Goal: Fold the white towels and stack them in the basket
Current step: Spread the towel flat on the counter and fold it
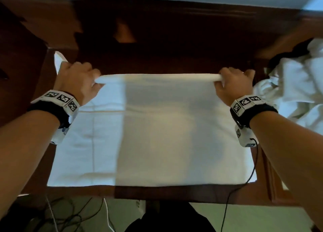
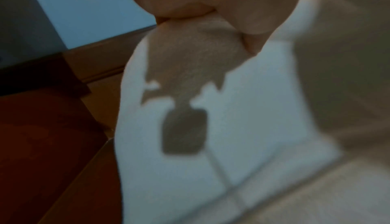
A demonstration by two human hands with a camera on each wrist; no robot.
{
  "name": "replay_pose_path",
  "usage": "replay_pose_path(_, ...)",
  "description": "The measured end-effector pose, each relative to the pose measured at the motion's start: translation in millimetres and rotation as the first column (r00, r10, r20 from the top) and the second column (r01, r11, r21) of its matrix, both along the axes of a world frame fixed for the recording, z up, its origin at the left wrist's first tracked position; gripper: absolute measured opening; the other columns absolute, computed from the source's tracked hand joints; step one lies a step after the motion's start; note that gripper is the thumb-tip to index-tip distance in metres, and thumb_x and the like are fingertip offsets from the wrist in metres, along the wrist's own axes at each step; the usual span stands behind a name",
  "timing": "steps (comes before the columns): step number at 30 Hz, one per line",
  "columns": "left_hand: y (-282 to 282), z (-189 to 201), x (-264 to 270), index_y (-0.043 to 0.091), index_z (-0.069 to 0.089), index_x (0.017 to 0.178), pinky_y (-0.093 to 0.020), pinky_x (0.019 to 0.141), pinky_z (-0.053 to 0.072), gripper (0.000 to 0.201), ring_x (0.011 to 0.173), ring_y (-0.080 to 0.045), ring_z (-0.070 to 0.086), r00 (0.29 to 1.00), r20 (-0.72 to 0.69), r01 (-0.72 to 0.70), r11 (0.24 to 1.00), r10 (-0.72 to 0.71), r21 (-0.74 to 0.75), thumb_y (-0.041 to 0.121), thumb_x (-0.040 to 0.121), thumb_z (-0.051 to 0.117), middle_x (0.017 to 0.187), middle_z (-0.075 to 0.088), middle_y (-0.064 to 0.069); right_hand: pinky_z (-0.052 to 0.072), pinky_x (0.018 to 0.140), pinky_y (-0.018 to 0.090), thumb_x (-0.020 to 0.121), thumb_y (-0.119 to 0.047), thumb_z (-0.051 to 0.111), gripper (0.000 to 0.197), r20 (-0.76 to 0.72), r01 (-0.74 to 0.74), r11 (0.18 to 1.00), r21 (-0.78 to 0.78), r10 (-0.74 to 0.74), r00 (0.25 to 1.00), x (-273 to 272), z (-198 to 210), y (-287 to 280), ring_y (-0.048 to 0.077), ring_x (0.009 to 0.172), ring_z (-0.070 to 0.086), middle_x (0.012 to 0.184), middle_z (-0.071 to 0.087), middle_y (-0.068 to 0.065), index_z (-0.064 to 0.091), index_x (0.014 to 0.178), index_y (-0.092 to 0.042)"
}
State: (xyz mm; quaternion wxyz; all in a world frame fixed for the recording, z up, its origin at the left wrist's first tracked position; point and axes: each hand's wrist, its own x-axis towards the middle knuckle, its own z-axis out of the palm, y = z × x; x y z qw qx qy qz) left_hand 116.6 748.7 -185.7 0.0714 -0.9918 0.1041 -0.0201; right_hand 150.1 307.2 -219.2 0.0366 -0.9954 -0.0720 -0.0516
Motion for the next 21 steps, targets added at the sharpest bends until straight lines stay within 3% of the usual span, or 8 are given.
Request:
replay_pose_path(3, 1.1, 7.5, -56.4, 0.007, 0.064, 0.088, -0.051, 0.079, 0.034, 0.022, 0.080, -0.041, 0.054, 0.998, 0.063, -0.022, 1.000, 0.022, -0.008, 0.024, 0.080, 0.076, 0.082, 0.052, -0.016, 0.030, 0.094, 0.052, 0.086, -0.023, 0.056, 0.012, 0.094, 0.027, 1.000, -0.001, -0.027, 0.995, -54.8, 13.3, -0.3, 0.034, 0.088, 0.055, 0.088, 0.058, 0.009, 0.057, 0.091, -0.012)
replay_pose_path(8, 2.2, -9.6, -178.0, 0.010, 0.069, 0.099, -0.049, 0.081, 0.030, 0.032, 0.086, -0.039, 0.054, 0.998, 0.041, -0.044, 0.997, 0.047, -0.060, 0.017, 0.069, 0.081, 0.091, 0.053, -0.015, 0.025, 0.089, 0.047, 0.079, -0.025, 0.056, 0.019, 0.163, 0.115, 0.992, 0.043, -0.120, 0.979, -179.3, 4.6, -1.0, 0.034, 0.092, 0.053, 0.092, 0.057, 0.008, 0.060, 0.094, -0.015)
replay_pose_path(11, 4.6, -47.9, -238.9, 0.014, 0.070, 0.105, -0.047, 0.079, 0.032, 0.041, 0.082, -0.035, 0.056, 0.997, -0.071, -0.039, 0.995, 0.033, -0.087, 0.017, 0.066, 0.082, 0.091, 0.055, -0.011, 0.027, 0.086, 0.047, 0.070, -0.019, 0.062, 0.023, 0.007, 0.153, 0.983, -0.100, -0.154, 0.988, -245.5, -27.9, -6.7, 0.034, 0.092, 0.052, 0.092, 0.059, 0.008, 0.064, 0.092, -0.015)
replay_pose_path(14, 5.5, -84.4, -274.1, 0.016, 0.068, 0.117, -0.048, 0.079, 0.041, 0.038, 0.083, -0.035, 0.062, 0.977, -0.214, -0.033, 0.997, 0.019, -0.064, 0.026, 0.081, 0.074, 0.093, 0.060, -0.010, 0.035, 0.086, 0.052, 0.063, -0.008, 0.070, 0.027, -0.231, 0.127, 0.954, -0.270, -0.192, 0.954, -284.9, -53.5, -9.6, 0.035, 0.092, 0.050, 0.088, 0.056, 0.012, 0.065, 0.089, -0.010)
replay_pose_path(16, 4.0, -94.4, -278.6, 0.015, 0.064, 0.125, -0.050, 0.080, 0.044, 0.042, 0.090, -0.038, 0.060, 0.972, -0.232, -0.058, 0.997, 0.043, -0.060, 0.031, 0.086, 0.066, 0.103, 0.060, -0.014, 0.034, 0.088, 0.053, 0.065, -0.007, 0.071, 0.036, -0.247, 0.094, 0.953, -0.287, -0.168, 0.954, -293.7, -58.8, -13.0, 0.036, 0.097, 0.048, 0.100, 0.055, 0.014, 0.064, 0.100, -0.010)
replay_pose_path(18, 4.0, -99.6, -273.9, 0.016, 0.057, 0.137, -0.055, 0.088, 0.044, 0.055, 0.110, -0.044, 0.053, 0.967, -0.243, -0.088, 0.995, 0.075, -0.045, 0.031, 0.085, 0.067, 0.125, 0.054, -0.019, 0.032, 0.095, 0.055, 0.073, -0.008, 0.066, 0.053, -0.270, 0.039, 0.968, -0.249, -0.108, 0.957, -289.3, -60.7, -18.8, 0.040, 0.119, 0.043, 0.130, 0.049, 0.015, 0.054, 0.125, -0.015)
replay_pose_path(19, 4.7, -100.1, -271.5, 0.016, 0.054, 0.141, -0.058, 0.094, 0.043, 0.059, 0.120, -0.047, 0.049, 0.965, -0.250, -0.093, 0.995, 0.079, -0.046, 0.027, 0.085, 0.068, 0.135, 0.050, -0.020, 0.032, 0.100, 0.056, 0.077, -0.008, 0.062, 0.058, -0.307, 0.002, 0.976, -0.219, -0.070, 0.949, -284.4, -60.5, -21.2, 0.041, 0.128, 0.039, 0.141, 0.043, 0.016, 0.048, 0.133, -0.017)
replay_pose_path(21, 7.6, -99.8, -270.1, 0.012, 0.057, 0.139, -0.064, 0.102, 0.040, 0.055, 0.128, -0.050, 0.047, 0.969, -0.238, -0.091, 0.988, 0.060, -0.122, 0.011, 0.085, 0.070, 0.144, 0.051, -0.021, 0.038, 0.102, 0.056, 0.081, -0.002, 0.057, 0.055, -0.348, -0.033, 0.992, -0.122, -0.011, 0.938, -276.4, -58.9, -28.7, 0.042, 0.132, 0.040, 0.144, 0.044, 0.018, 0.048, 0.134, -0.012)
